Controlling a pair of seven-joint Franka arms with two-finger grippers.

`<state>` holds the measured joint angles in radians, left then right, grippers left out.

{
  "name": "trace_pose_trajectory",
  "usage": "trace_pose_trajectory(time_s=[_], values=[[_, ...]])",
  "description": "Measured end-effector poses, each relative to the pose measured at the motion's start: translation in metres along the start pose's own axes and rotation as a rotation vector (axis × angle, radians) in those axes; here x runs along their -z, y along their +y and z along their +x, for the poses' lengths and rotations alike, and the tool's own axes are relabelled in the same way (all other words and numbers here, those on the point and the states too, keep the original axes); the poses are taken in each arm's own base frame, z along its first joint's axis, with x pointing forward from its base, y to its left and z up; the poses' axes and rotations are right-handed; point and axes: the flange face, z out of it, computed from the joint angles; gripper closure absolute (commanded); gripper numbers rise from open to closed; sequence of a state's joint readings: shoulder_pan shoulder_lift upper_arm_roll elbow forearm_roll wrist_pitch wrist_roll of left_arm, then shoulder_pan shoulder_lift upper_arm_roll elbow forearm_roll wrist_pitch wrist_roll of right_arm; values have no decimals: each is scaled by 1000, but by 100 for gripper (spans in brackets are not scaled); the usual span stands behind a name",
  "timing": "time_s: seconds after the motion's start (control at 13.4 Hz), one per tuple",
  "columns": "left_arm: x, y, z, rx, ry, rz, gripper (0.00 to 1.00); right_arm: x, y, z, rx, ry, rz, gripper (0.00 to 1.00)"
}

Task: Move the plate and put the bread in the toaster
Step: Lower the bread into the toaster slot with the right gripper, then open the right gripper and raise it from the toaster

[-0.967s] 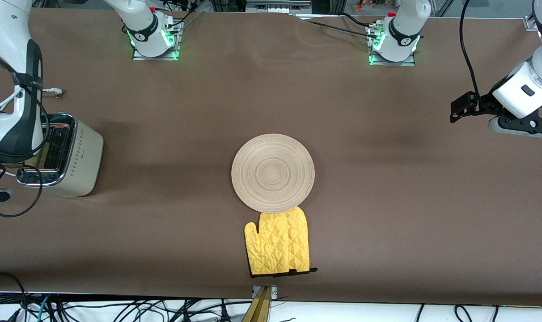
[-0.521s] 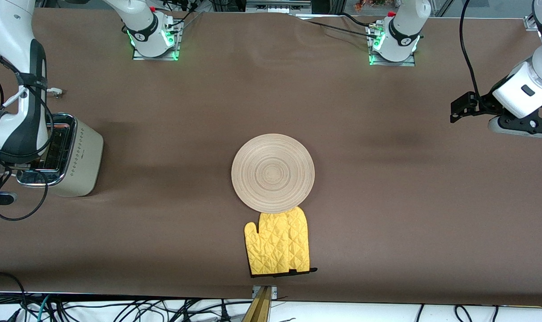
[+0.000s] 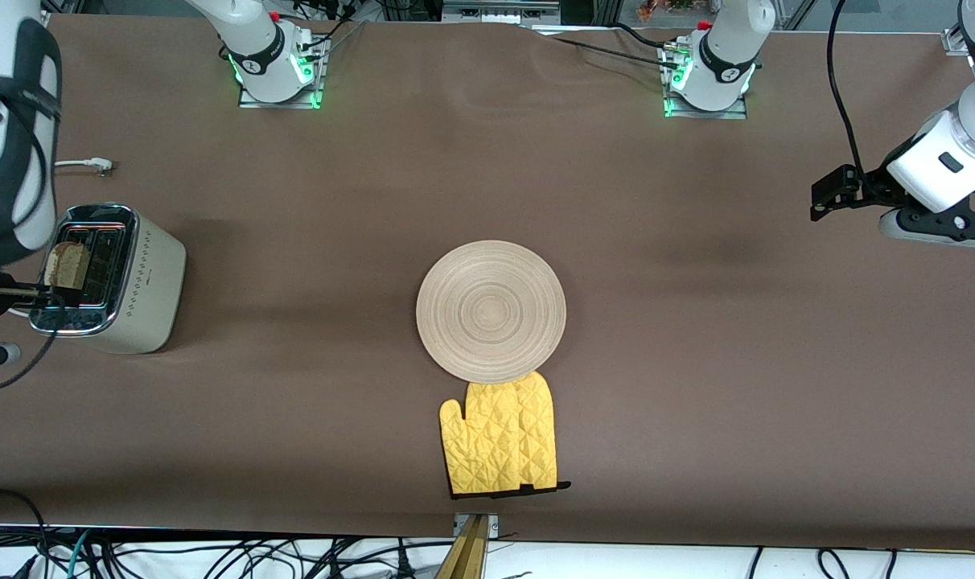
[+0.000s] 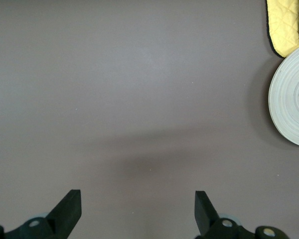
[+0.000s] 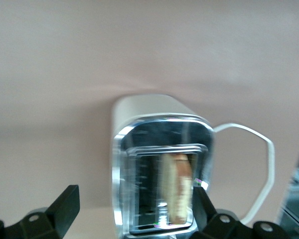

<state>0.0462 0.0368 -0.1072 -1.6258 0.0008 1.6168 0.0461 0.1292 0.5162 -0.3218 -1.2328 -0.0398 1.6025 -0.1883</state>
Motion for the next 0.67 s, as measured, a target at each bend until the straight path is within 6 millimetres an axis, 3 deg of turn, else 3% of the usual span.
trace_pose_trajectory(time_s=[0.22,0.67], values=[[0,-1,0,2,0,0,0,34,-43,-7,63,50,79,0],[0,-2,0,3,0,0,0,66,-120,-23,186,66,157,0]])
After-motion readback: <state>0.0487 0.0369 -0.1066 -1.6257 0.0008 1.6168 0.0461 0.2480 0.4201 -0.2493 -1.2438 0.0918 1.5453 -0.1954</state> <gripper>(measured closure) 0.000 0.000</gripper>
